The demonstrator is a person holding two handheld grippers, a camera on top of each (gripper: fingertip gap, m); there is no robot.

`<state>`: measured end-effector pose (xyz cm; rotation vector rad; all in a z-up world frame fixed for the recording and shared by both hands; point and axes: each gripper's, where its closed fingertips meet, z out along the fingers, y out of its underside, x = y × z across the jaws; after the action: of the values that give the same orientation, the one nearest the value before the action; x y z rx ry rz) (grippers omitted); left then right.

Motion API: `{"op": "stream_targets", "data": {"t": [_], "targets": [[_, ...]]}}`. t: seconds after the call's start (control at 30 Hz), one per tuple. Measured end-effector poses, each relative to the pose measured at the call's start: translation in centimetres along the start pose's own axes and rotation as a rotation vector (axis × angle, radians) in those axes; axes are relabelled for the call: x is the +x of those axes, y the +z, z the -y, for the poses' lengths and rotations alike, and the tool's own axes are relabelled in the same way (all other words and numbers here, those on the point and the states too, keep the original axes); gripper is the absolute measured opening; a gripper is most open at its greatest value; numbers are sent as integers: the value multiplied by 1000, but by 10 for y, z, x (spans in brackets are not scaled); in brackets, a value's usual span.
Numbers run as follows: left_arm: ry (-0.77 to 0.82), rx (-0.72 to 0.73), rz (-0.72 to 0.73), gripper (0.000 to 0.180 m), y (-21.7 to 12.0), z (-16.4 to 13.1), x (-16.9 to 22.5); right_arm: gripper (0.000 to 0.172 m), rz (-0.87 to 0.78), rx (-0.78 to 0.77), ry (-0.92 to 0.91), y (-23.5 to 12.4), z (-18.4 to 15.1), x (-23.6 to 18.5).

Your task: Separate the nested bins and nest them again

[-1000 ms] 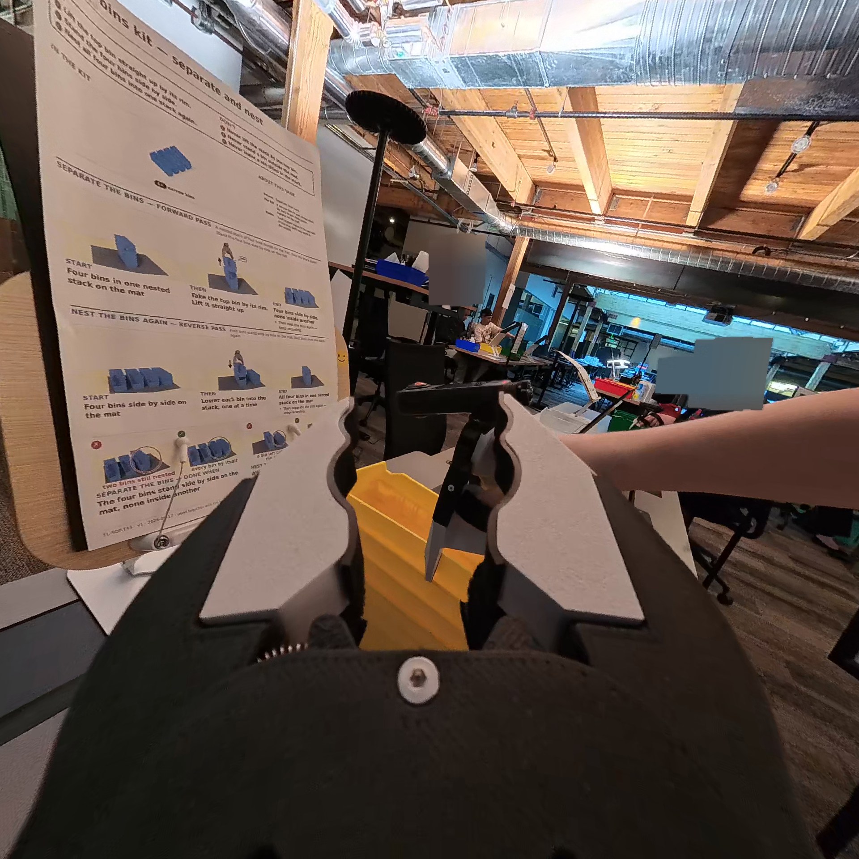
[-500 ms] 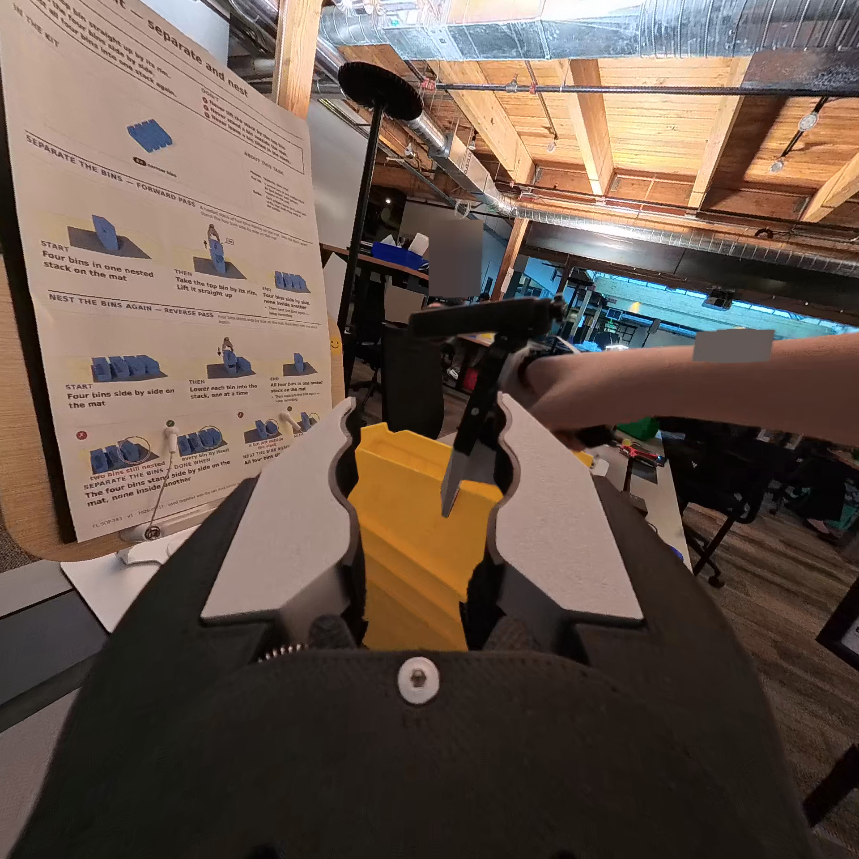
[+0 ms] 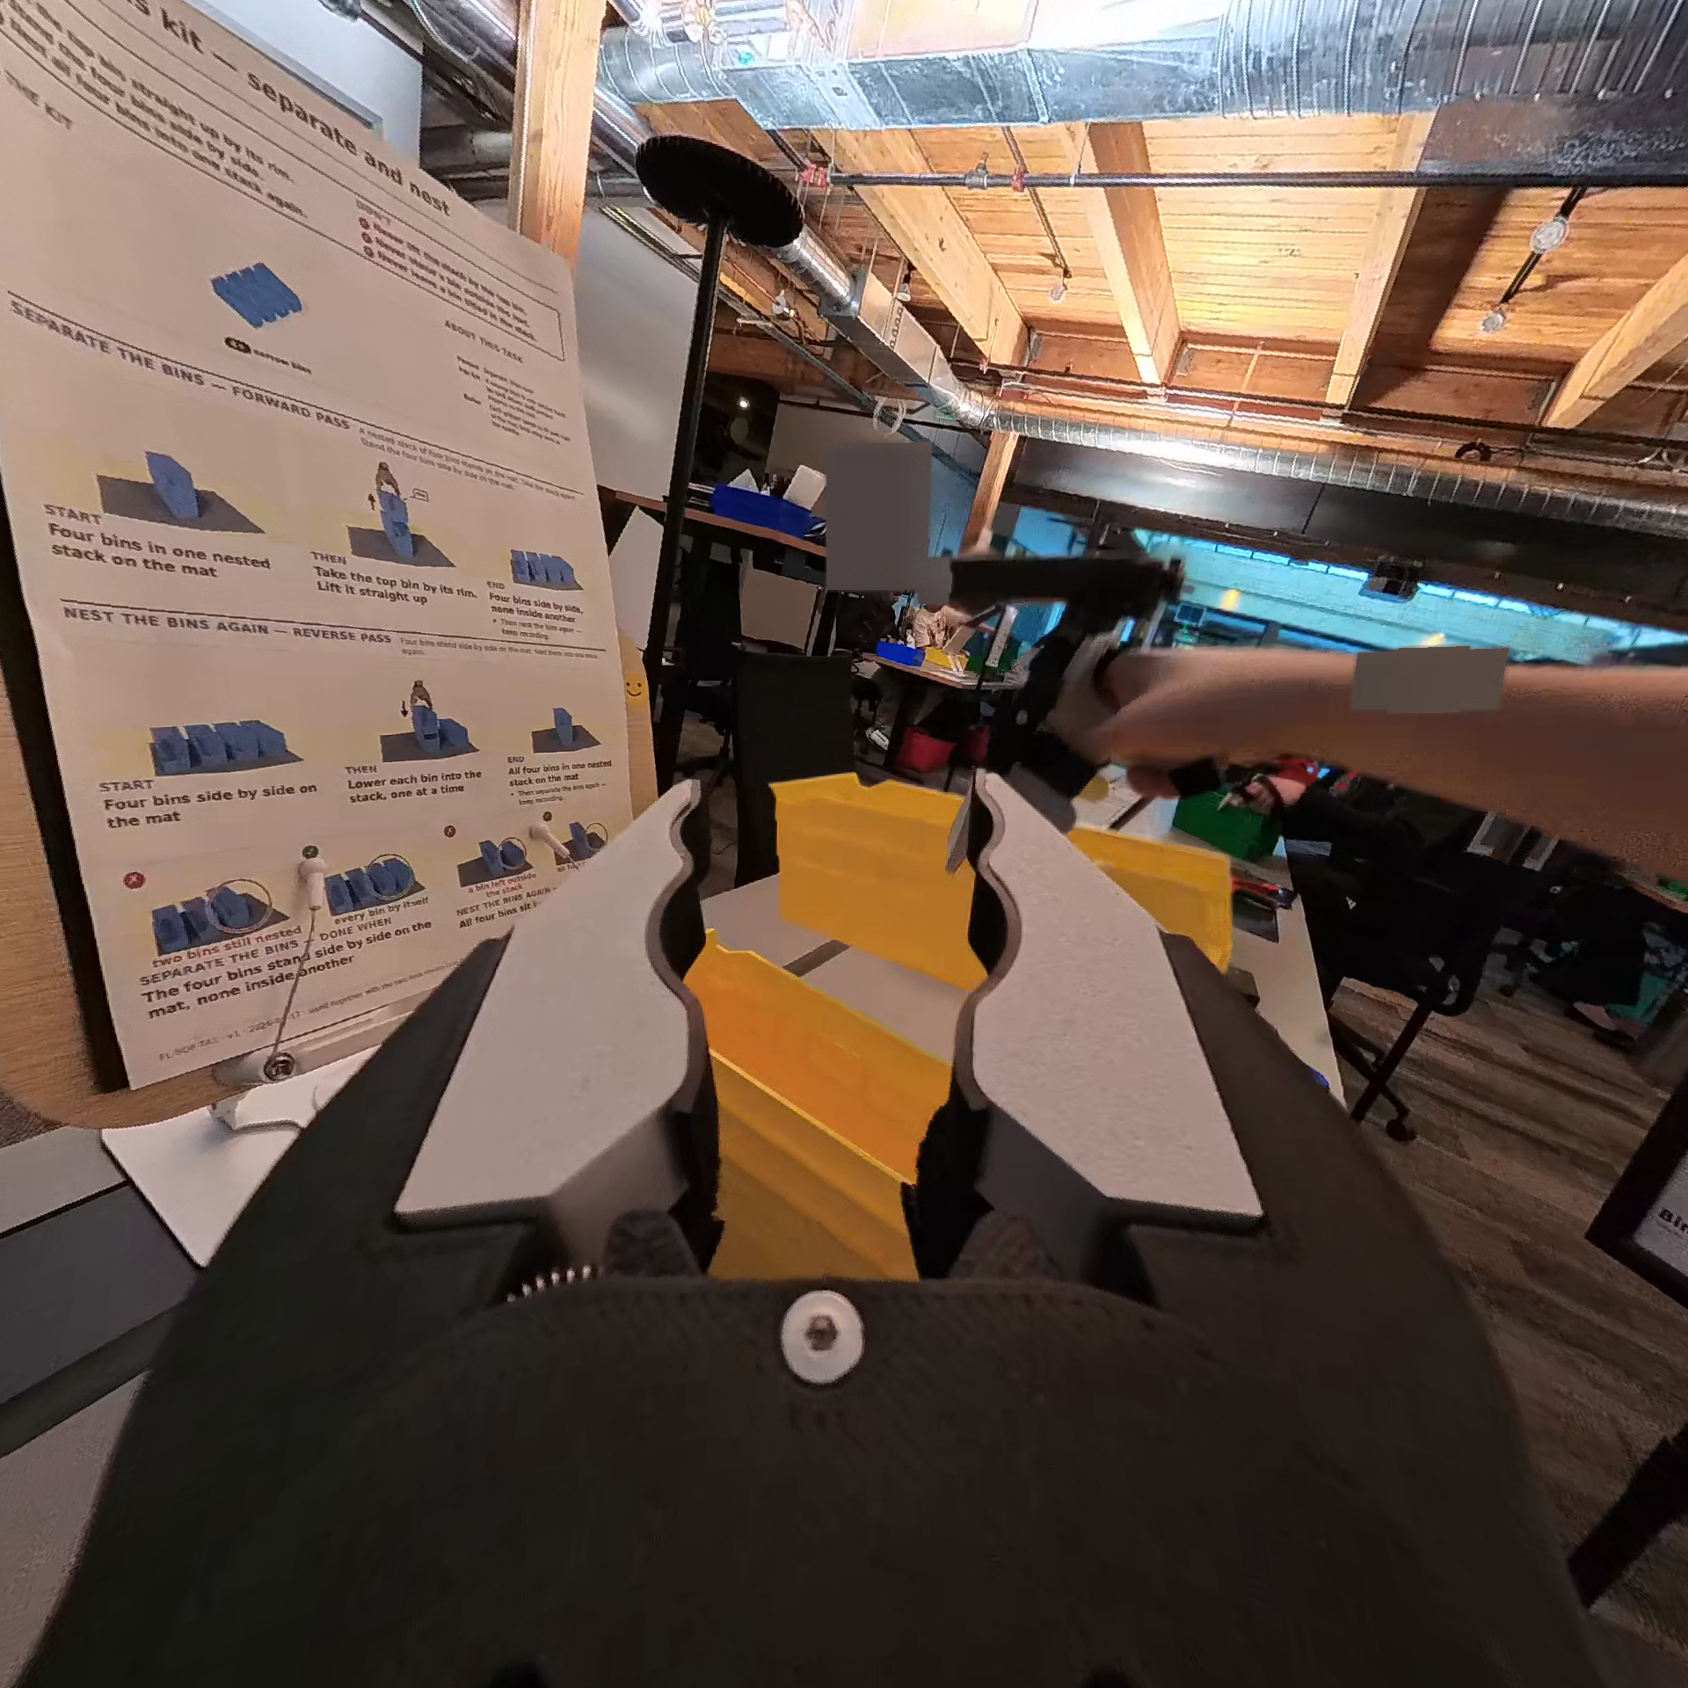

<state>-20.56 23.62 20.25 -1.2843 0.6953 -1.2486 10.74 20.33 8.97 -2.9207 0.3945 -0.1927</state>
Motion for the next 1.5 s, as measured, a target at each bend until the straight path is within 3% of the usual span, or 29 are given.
{"op": "stream_targets", "data": {"t": [0.4,0.7,0.9,1.0,1.13,1.37,1.5], "targets": [[-35,40,-6,54,-7,7,-5,108,-7,-30,31,147,-32,49],[-6,-17,0,55,6,-4,3,111,38,3,33,181,-35,49],[46,-56,21,58,18,-12,14,120,-17,45,-66,183,-30,46],[62,-76,40,62,26,-18,17,128,-67,141,-136,165,-17,51],[106,-117,55,66,39,-28,25,127,-27,340,-184,123,2,46],[245,-113,145,75,61,-38,37,118,316,1040,-166,-15,30,9],[309,-183,209,92,82,-63,31,111,223,1402,-126,-83,25,48]]}}
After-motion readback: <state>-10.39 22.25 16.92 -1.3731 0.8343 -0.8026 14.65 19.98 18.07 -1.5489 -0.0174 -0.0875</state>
